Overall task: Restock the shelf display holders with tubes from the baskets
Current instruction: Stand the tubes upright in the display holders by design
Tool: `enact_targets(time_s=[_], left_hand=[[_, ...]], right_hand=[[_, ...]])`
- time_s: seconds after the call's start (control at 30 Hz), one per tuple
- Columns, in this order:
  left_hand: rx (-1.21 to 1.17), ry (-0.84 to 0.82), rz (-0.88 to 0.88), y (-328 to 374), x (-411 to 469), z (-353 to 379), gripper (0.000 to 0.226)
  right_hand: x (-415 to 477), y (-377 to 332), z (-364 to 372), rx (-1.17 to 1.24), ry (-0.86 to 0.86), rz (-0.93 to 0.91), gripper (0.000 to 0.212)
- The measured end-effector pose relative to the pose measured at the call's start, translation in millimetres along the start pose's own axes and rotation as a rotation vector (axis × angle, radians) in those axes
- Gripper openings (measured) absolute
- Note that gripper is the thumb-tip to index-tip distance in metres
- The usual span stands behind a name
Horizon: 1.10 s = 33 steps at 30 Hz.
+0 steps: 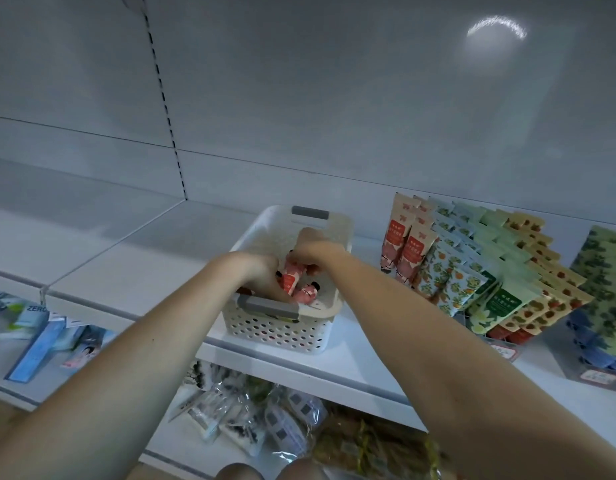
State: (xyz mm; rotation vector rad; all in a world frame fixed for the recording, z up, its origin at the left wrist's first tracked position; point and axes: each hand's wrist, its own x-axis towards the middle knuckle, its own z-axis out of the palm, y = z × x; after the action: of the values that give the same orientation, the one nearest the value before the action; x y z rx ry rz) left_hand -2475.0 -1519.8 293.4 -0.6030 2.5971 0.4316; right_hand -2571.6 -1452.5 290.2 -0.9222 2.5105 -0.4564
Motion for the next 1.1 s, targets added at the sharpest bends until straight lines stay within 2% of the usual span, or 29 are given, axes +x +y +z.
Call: enact_targets(time_s=[0.1, 0.13, 0.17, 0.27, 0.37, 0.47, 0.57, 0.63, 0.7, 0.73, 0.83, 0.87, 0.93, 1.0, 1.07, 1.1], left_hand=[[-0.038, -0.042, -0.010, -8, 8, 1, 0.047], [-0.050, -0.069, -0.001, -9, 10, 2, 0.044], [-0.060, -0.096, 0.008, -9, 11, 1, 0.041], [-0.072, -0.144, 0.013, -2, 7, -1, 0.035], [-0.043, -0.202, 0.002, 6, 5, -5, 0.052], [-0.021, -0.212, 0.009, 13, 4, -5, 0.063], [0.020, -0.193, 0.026, 22, -1, -4, 0.039], [0.057, -0.185, 0.035, 29, -5, -3, 0.030], [0.094, -0.171, 0.049, 33, -7, -2, 0.023], [0.109, -0.159, 0.049, 35, -6, -3, 0.029], [0.121, -0.112, 0.068, 33, -5, -3, 0.099], [0.109, -0.087, 0.082, 33, -6, -3, 0.106], [0.125, 0.006, 0.114, 34, -12, -1, 0.093], [0.096, 0.084, 0.127, 33, -20, -2, 0.056], [-0.031, 0.188, 0.135, 29, -31, -7, 0.024], [-0.126, 0.259, 0.141, 27, -38, -11, 0.017]], right_hand=[[4, -1, -11, 0.119, 0.137, -0.063, 0.005], [4, -2, -16, 0.175, 0.170, -0.099, 0.017], [3, -2, -22, 0.212, 0.189, -0.131, 0.018], [-2, -1, -35, 0.231, 0.300, -0.182, 0.010], [-8, 4, -42, 0.328, 0.379, -0.205, 0.033], [-20, 8, -49, 0.466, 0.387, -0.230, 0.034], [-29, 12, -56, 0.540, 0.436, -0.241, 0.032], [-35, 14, -60, 0.572, 0.470, -0.242, 0.008], [-44, 17, -67, 0.590, 0.520, -0.239, 0.014], [-50, 18, -70, 0.620, 0.528, -0.241, 0.011], [-63, 21, -79, 0.699, 0.535, -0.232, 0.034], [-68, 22, -81, 0.698, 0.542, -0.223, 0.036], [-79, 24, -87, 0.725, 0.550, -0.217, 0.037], [-88, 28, -92, 0.773, 0.553, -0.215, 0.037], [-100, 33, -97, 0.838, 0.546, -0.219, 0.037], [-106, 35, -99, 0.881, 0.542, -0.230, 0.036]])
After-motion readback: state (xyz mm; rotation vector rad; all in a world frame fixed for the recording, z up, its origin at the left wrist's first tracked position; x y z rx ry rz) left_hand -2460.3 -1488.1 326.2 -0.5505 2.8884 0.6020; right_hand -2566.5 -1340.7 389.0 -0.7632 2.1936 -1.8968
